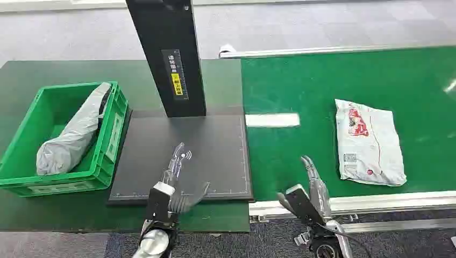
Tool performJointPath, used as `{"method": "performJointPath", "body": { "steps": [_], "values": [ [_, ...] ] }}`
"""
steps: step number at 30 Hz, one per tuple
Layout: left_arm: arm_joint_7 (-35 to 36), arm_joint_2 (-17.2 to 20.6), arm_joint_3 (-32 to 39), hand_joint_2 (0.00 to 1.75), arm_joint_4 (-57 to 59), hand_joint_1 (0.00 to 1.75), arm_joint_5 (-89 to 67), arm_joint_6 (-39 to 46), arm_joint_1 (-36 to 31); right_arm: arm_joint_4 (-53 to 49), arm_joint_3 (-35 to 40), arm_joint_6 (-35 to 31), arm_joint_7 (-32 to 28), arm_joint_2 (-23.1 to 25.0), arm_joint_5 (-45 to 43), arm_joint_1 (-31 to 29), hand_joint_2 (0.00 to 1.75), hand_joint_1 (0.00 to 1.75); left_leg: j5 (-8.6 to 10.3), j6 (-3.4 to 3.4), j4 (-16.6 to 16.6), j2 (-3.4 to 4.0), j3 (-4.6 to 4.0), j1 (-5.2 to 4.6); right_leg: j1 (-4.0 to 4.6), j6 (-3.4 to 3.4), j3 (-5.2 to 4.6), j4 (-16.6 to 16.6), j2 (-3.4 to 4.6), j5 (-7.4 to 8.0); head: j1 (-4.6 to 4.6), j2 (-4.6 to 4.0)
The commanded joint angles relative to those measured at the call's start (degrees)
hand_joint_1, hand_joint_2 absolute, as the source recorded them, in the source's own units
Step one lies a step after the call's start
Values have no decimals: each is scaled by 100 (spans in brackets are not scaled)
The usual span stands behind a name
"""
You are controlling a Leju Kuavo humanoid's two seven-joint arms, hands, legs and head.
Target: Moved the parcel from conveyor to table for the left to box.
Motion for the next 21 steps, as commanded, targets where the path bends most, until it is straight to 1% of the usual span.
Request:
{"method": "performJointPath", "body": {
  "steps": [1,3,5,6,8,9,10,11,14,18,21],
  "values": [
    [83,101,-160,175,230,0,-21,-30,-275,2492,-297,-696,579,-471,1824,-1557,175,0,6,6,-12,19,15,-2,-1,1,10,-16,20,14,-2,2],
    [82,103,-160,175,235,0,-19,-30,-279,2524,-298,-698,568,-457,1835,-1583,175,0,7,5,-9,6,11,-3,-2,1,11,-12,7,11,2,0],
    [61,117,-168,175,258,0,13,-7,-304,3022,-327,-848,760,-452,2174,-1920,175,0,7,6,-9,7,14,-2,-1,1,11,-12,9,11,0,0],
    [59,124,-174,175,260,0,26,-11,-313,3363,-304,-873,892,-508,2377,-2181,175,0,7,5,-9,-1,15,-2,-1,1,15,-12,1,8,0,0],
    [61,122,-194,175,305,0,53,-34,-365,4411,-315,-970,1028,-572,2579,-2924,175,0,6,5,-11,12,17,-3,-3,0,13,-13,14,11,0,0],
    [62,114,-190,175,311,0,62,-34,-376,4590,-332,-921,1039,-609,2590,-3108,175,0,3,5,-2,19,11,-4,-4,1,3,-3,20,10,-2,0],
    [62,110,-223,175,377,0,65,-68,-414,5069,-226,-935,1379,-671,2886,-3419,175,0,5,7,-5,38,13,-8,-8,1,-2,-3,39,18,-2,2],
    [57,108,-254,175,441,0,65,-98,-450,5263,-187,-827,1548,-713,2988,-3569,175,0,7,9,-6,36,13,-8,-8,0,-1,-6,36,20,-2,0],
    [27,89,-301,175,622,0,88,-121,-550,5584,-198,-565,1739,-757,3081,-3829,175,0,9,9,0,6,8,-5,-5,2,4,-2,5,10,2,2],
    [27,84,-305,175,626,0,88,-122,-557,5588,-200,-550,1741,-761,3081,-3846,175,0,8,8,-1,2,8,-5,-5,1,7,-3,2,8,0,2],
    [-1,99,-373,175,760,0,112,-160,-659,5777,-92,-272,2157,-784,3316,-3953,175,0,6,7,1,-2,8,-5,-5,1,6,-1,3,6,-2,2]
  ]
}}
